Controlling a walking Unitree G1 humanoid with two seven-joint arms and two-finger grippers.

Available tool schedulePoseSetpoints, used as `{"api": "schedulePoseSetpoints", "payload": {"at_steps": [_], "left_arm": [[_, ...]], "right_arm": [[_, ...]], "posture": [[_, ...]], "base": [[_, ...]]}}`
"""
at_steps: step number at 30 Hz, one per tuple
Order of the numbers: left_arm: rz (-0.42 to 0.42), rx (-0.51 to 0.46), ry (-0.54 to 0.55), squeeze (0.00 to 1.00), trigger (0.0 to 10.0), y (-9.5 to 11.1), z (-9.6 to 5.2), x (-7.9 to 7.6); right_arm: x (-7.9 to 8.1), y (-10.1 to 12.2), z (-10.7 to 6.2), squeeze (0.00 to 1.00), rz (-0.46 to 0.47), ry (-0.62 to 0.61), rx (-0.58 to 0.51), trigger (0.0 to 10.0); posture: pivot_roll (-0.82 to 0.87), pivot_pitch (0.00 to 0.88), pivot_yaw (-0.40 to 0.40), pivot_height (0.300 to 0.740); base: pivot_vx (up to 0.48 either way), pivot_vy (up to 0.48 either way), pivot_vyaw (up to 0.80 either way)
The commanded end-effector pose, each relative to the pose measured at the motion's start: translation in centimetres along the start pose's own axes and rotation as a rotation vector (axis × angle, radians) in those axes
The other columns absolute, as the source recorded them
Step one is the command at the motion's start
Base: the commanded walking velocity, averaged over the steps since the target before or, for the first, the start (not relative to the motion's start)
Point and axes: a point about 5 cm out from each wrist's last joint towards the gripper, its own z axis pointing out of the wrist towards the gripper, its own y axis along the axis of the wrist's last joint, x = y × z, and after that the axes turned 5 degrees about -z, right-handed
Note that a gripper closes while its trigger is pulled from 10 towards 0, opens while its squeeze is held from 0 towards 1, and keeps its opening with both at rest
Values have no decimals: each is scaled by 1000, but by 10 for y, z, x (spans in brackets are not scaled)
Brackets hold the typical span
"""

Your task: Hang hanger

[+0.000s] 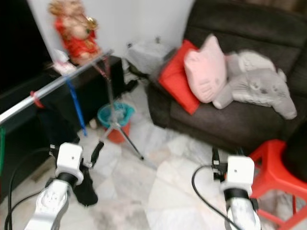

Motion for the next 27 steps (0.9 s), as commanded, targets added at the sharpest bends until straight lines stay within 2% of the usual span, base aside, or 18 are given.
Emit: {"api": "schedulePoseSetpoints", "payload": {"at_steps": [1,9,19,23,27], "left_arm": [[21,4,15,0,10000,-1,-1,7],[31,3,13,0,10000,2,-1,12],[53,-4,-14,0,10000,6,4,11],[58,-8,-20,0,10000,6,4,10],[50,-6,-16,0,10000,6,3,11]], "right_arm": [[5,1,0,0,20,12,1,10000],[11,0,0,0,38,1,4,10000],[13,1,2,0,59,-20,2,10000],[14,2,3,0,60,-23,-2,10000],[16,4,5,0,62,-21,-8,10000]], "posture": [[-36,0,9,740],[-32,0,31,740],[-26,0,45,740],[-20,0,44,740],[-22,0,47,740]], "base": [[0,0,-644],[0,0,-645],[0,0,-647],[0,-330,-644],[0,0,-644]]}}
